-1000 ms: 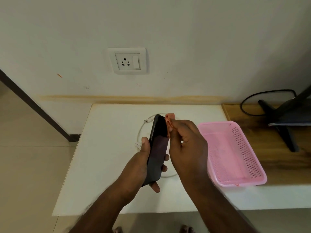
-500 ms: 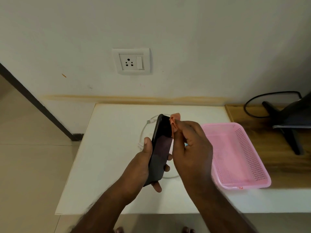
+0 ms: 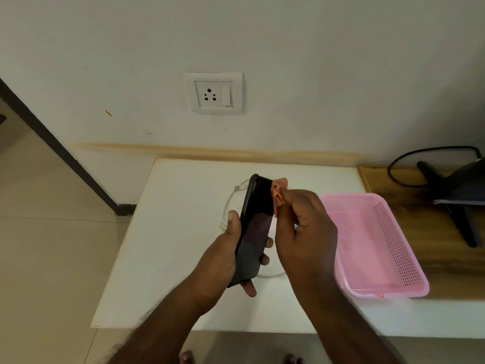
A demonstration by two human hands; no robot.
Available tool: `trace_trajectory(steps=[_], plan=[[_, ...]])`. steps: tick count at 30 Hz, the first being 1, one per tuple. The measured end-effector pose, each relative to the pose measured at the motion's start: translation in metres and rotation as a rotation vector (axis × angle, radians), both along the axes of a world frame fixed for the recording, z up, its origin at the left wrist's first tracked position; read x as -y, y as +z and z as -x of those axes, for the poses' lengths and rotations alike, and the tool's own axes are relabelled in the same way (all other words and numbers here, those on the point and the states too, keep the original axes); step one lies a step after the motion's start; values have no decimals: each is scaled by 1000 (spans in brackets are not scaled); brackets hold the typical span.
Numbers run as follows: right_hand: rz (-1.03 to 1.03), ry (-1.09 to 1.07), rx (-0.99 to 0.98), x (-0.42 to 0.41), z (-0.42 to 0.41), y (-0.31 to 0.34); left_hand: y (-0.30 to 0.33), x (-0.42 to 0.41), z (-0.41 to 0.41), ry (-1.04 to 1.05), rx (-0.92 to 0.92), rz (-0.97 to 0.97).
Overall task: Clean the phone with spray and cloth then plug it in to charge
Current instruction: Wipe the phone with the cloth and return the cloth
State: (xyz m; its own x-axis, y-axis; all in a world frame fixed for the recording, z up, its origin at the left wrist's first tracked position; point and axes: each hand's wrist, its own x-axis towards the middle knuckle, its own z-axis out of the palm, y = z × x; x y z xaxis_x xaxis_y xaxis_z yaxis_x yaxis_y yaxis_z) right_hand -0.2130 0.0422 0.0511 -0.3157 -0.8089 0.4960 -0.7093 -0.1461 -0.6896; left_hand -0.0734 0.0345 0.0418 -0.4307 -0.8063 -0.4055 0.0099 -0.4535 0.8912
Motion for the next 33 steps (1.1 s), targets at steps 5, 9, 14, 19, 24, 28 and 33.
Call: trace_trajectory(steps=[5, 9, 14, 19, 24, 28, 33], plan=[[25, 162, -155, -13, -31, -1, -1, 3, -7, 30, -13, 53], [68, 140, -103, -9, -25, 2, -7, 1, -6, -51, 10, 59], [-15, 20, 18, -2, -8, -2, -7, 1, -3, -24, 2, 29], [-16, 178, -127, -14, -36, -10, -14, 7, -11, 87, -43, 23], [37, 122, -82, -7, -22, -3, -18, 1, -4, 18, -18, 46], [-42, 41, -20, -4, -11, -3, -12, 1, -4, 42, -32, 19], [-57, 193, -174, -14, -34, -5, -12, 10, -15, 127, -112, -15]])
